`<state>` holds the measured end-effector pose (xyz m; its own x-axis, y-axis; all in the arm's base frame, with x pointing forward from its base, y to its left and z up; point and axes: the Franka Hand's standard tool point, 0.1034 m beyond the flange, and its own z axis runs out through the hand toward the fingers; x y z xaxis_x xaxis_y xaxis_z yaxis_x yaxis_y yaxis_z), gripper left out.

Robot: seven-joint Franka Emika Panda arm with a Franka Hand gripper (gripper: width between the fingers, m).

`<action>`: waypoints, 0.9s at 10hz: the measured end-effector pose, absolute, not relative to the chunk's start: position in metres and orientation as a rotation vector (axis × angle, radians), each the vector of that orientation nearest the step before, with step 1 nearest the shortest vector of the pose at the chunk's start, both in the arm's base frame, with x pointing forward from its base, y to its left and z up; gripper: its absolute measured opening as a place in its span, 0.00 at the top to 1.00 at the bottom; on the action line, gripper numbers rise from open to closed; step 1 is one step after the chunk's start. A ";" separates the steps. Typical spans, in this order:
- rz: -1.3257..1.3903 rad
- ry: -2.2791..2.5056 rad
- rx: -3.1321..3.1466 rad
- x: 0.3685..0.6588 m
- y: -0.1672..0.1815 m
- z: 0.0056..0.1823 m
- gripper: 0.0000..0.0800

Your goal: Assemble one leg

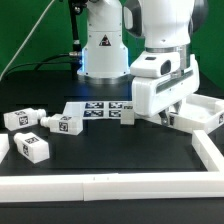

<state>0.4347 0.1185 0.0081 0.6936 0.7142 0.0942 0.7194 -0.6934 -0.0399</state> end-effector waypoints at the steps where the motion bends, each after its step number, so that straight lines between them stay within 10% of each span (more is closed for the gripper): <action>1: -0.109 -1.197 -2.823 0.435 0.118 0.008 0.90; 9: -0.260 -0.659 -3.022 0.470 0.033 0.090 0.94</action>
Offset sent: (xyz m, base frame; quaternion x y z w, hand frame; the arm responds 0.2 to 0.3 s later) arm 0.0056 -0.0015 0.0525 0.0156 0.0076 0.1592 0.9871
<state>0.4699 0.0327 0.0901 0.8958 0.4103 0.1708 0.4166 -0.9091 -0.0013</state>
